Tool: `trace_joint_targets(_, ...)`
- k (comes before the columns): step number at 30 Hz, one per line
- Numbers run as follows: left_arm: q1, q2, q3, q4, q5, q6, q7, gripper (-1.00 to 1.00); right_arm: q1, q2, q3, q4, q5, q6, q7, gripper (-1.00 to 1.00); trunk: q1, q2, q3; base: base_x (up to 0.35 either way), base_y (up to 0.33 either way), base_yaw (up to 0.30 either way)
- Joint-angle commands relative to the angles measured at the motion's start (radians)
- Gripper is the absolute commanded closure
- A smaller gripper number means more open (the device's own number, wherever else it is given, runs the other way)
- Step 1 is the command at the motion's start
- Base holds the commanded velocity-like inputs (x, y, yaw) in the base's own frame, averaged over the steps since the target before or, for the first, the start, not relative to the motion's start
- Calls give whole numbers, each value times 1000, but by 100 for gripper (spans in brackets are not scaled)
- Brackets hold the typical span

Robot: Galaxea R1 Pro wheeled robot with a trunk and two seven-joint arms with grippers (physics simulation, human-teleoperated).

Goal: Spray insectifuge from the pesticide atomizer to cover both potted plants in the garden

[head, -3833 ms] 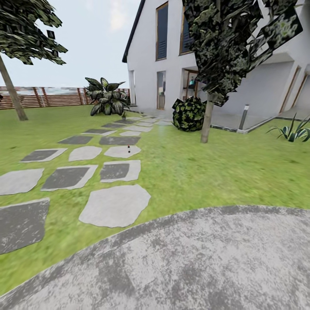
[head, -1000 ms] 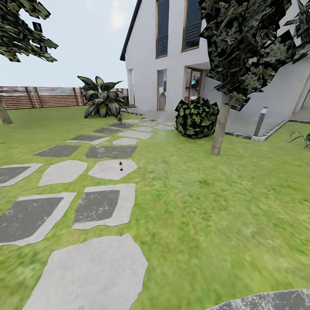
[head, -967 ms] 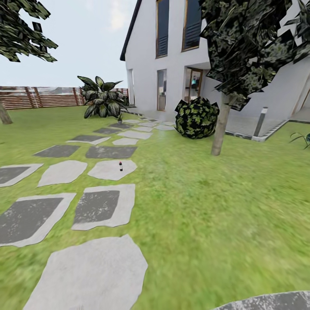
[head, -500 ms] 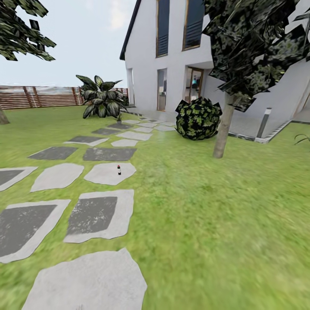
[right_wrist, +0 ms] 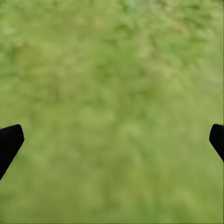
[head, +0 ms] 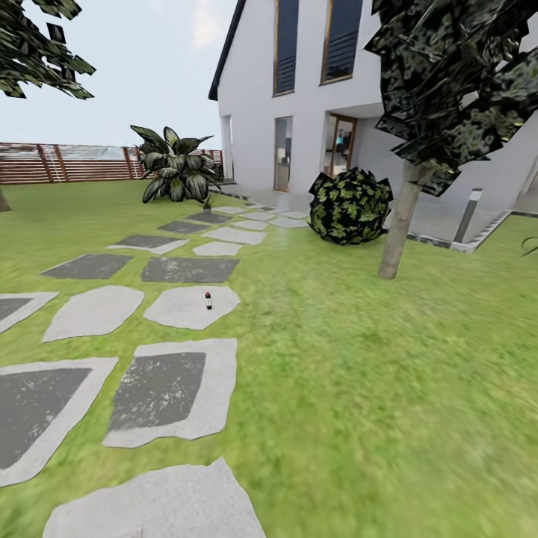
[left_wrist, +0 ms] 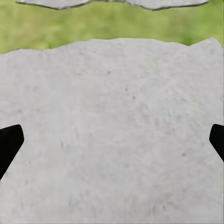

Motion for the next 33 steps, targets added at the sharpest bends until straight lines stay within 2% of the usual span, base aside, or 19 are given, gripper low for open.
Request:
trace_joint_targets(1,-1,0,0,1,4,-3,-1,-100,0,0,0,0,1,-3,0,-100,0,0,-1,294,189,0)
trace_joint_targets(33,-1,0,0,1,4,-3,0,-100,0,0,0,1,1,-3,-1,-100,0,0,-1,291,193,0)
